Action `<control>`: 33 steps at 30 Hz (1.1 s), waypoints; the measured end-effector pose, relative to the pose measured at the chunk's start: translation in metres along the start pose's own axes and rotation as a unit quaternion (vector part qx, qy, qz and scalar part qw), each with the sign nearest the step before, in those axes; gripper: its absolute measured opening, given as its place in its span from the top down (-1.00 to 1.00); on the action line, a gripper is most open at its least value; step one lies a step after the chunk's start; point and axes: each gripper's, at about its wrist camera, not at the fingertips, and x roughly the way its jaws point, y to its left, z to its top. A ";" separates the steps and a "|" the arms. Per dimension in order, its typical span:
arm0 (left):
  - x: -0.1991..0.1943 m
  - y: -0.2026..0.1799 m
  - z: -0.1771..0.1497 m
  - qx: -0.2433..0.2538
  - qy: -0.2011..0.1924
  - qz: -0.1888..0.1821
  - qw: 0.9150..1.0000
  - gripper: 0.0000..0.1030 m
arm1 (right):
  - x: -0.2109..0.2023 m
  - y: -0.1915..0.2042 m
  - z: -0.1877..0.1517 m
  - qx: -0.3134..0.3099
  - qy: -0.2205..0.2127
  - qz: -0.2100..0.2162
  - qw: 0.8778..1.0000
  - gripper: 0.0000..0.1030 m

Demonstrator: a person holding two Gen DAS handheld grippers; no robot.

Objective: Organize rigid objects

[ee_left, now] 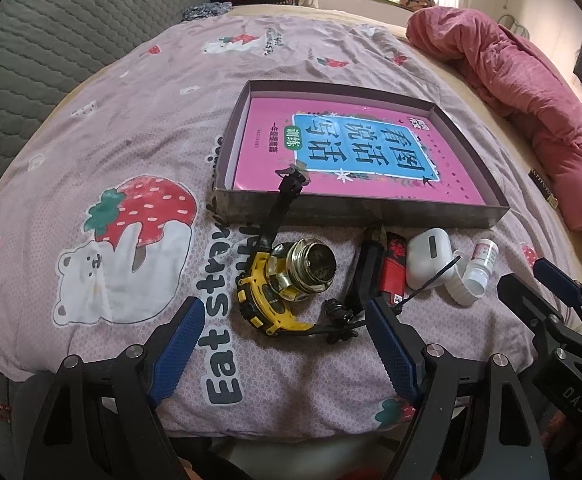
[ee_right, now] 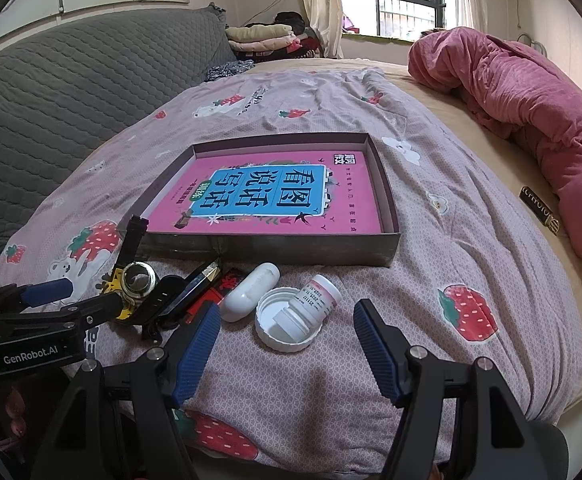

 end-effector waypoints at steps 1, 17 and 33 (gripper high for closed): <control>0.000 0.000 0.000 0.000 0.000 0.000 1.000 -0.62 | -0.001 -0.001 0.000 0.001 0.000 0.000 1.000 -0.33; 0.001 0.001 0.000 0.004 0.000 -0.002 1.000 -0.62 | 0.000 -0.002 0.001 0.002 -0.001 0.001 1.000 -0.33; 0.011 0.029 -0.001 -0.020 0.008 0.012 1.000 -0.62 | 0.005 -0.013 0.000 0.016 -0.001 -0.004 1.000 -0.33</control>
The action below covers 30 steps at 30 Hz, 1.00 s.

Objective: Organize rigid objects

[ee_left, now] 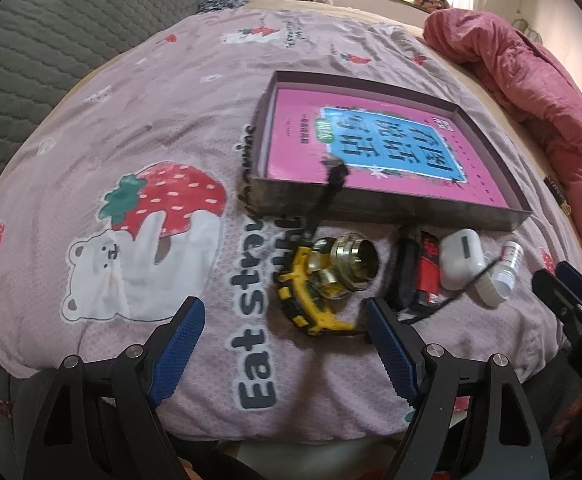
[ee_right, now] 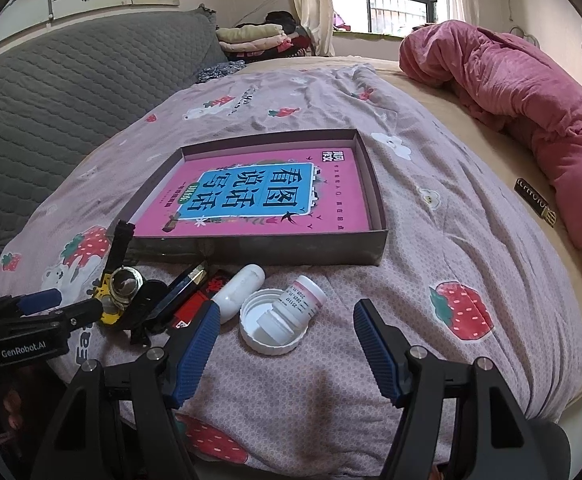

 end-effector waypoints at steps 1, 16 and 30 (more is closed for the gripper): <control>0.001 0.003 0.000 -0.002 0.001 0.001 1.000 -0.62 | 0.000 0.000 0.000 0.000 0.000 0.000 1.000 -0.33; 0.025 0.013 -0.003 -0.031 0.043 -0.034 0.998 -0.60 | 0.006 -0.007 -0.001 0.007 0.004 -0.002 1.000 -0.33; 0.041 -0.002 -0.001 -0.034 0.062 -0.086 0.994 0.37 | 0.020 -0.021 -0.001 0.032 0.015 -0.007 0.999 -0.33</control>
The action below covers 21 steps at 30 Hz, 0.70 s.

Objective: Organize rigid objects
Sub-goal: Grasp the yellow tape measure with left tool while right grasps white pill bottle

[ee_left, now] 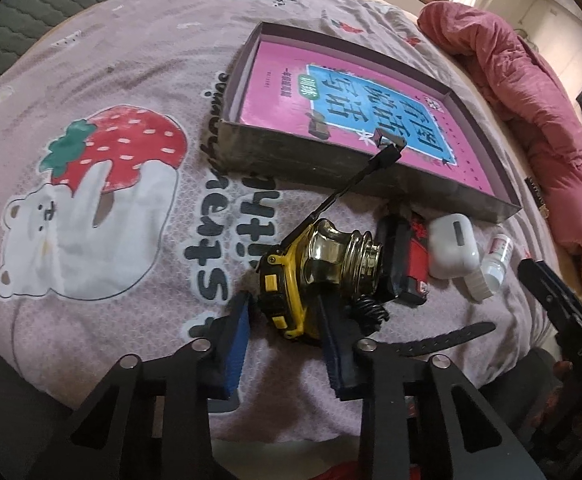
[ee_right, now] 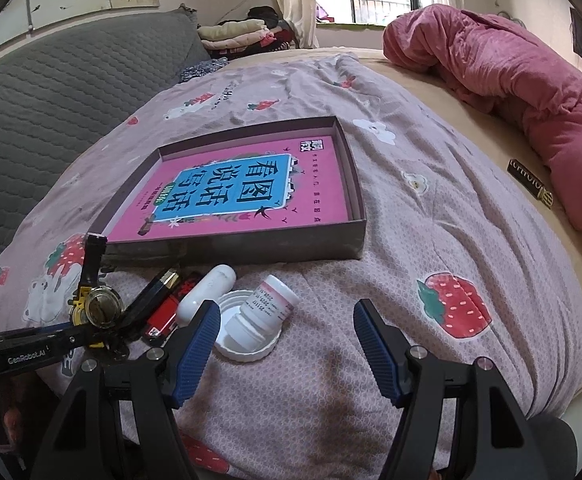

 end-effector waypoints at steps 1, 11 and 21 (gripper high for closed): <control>0.001 -0.001 0.000 0.000 0.000 -0.002 1.000 0.39 | 0.002 0.000 0.000 0.002 0.003 0.003 1.000 -0.33; 0.017 -0.013 0.017 -0.010 -0.003 0.003 1.000 0.64 | 0.021 -0.004 0.001 0.021 0.035 0.030 0.999 -0.33; 0.023 -0.013 0.029 -0.009 -0.014 0.006 1.000 0.66 | 0.033 0.002 0.001 0.021 0.047 0.051 0.997 0.05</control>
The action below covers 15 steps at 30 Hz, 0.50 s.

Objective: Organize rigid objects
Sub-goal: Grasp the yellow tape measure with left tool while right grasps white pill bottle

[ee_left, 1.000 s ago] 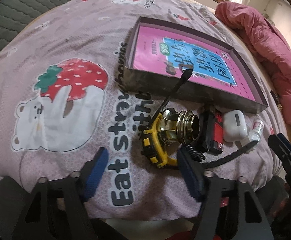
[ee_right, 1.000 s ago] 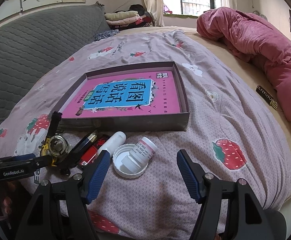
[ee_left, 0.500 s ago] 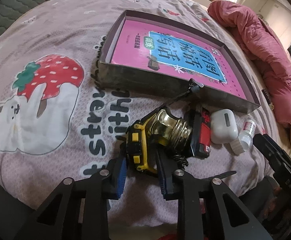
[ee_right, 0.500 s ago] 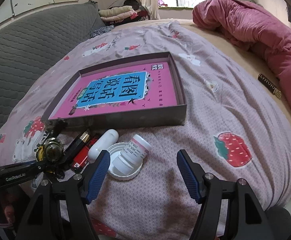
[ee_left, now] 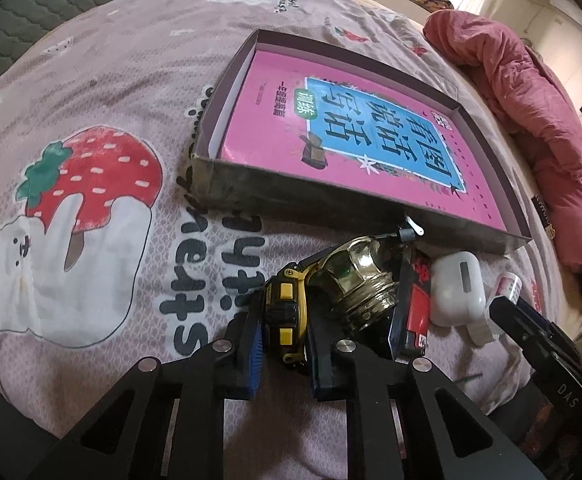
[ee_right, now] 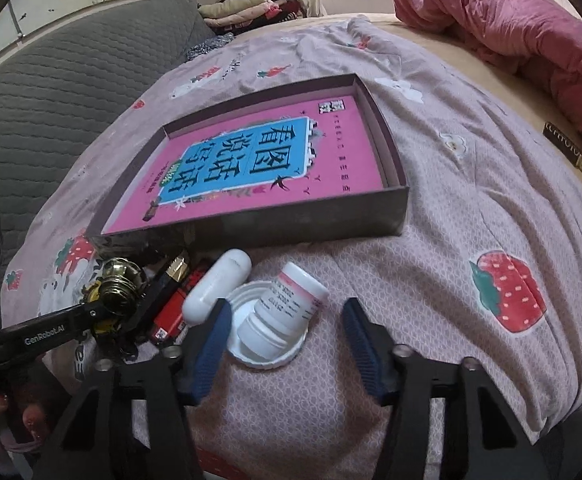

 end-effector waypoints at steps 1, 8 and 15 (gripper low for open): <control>0.001 -0.001 0.001 0.002 -0.002 0.002 1.000 0.66 | 0.000 0.000 0.001 0.000 0.001 0.001 1.000 0.15; 0.003 -0.005 0.004 0.013 -0.009 0.008 1.000 0.66 | 0.001 0.002 0.005 -0.009 -0.001 0.008 1.000 0.39; 0.003 -0.001 0.005 0.005 -0.011 -0.011 1.000 0.66 | -0.002 -0.004 0.014 -0.012 -0.021 -0.002 1.000 0.45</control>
